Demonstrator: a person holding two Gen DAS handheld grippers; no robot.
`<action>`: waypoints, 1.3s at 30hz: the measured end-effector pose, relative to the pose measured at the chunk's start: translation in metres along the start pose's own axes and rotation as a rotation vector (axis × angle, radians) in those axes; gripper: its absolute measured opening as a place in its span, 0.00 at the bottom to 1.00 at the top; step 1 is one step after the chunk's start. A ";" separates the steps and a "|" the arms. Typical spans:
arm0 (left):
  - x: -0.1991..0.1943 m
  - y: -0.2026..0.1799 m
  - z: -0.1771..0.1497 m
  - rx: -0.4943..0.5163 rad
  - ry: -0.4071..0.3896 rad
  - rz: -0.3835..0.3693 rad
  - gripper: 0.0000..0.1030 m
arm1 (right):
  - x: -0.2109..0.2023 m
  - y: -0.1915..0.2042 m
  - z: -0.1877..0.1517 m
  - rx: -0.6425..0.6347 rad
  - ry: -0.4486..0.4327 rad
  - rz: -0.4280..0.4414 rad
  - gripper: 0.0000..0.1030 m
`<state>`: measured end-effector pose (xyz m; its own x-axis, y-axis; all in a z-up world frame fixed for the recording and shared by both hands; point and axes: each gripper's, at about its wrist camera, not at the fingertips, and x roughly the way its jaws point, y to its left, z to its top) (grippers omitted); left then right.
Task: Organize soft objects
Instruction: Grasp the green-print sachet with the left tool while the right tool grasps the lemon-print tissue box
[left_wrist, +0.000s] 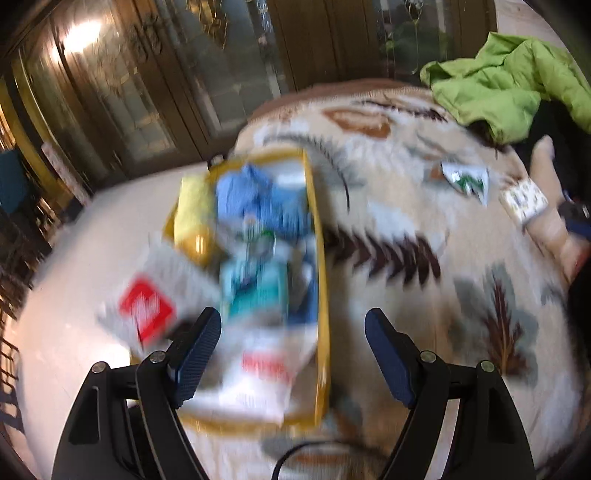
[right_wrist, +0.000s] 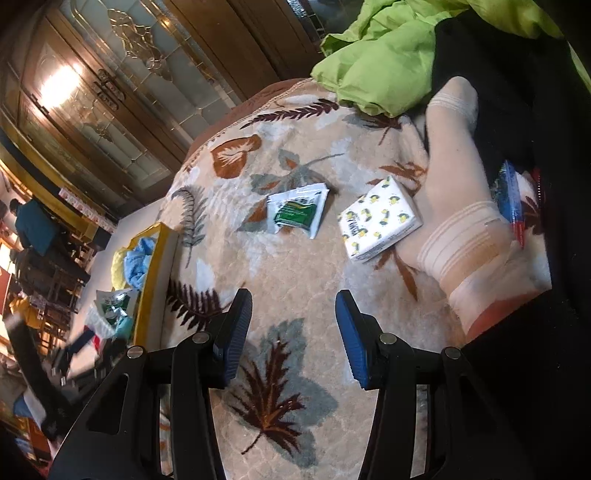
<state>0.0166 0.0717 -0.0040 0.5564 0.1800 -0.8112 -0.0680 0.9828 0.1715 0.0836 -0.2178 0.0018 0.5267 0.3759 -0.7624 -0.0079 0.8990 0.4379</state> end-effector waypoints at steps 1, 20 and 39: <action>0.000 0.002 -0.010 0.004 0.018 -0.004 0.78 | 0.000 -0.002 0.001 0.000 -0.003 -0.012 0.46; 0.014 -0.086 0.092 0.135 0.047 -0.457 0.78 | 0.041 -0.069 0.017 0.359 0.048 -0.018 0.60; 0.145 -0.195 0.177 0.328 0.161 -0.479 0.78 | 0.087 -0.089 0.030 0.601 0.012 0.040 0.60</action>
<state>0.2575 -0.1013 -0.0565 0.3273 -0.2506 -0.9111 0.4329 0.8968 -0.0911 0.1555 -0.2718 -0.0896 0.5261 0.4122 -0.7438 0.4562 0.6014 0.6560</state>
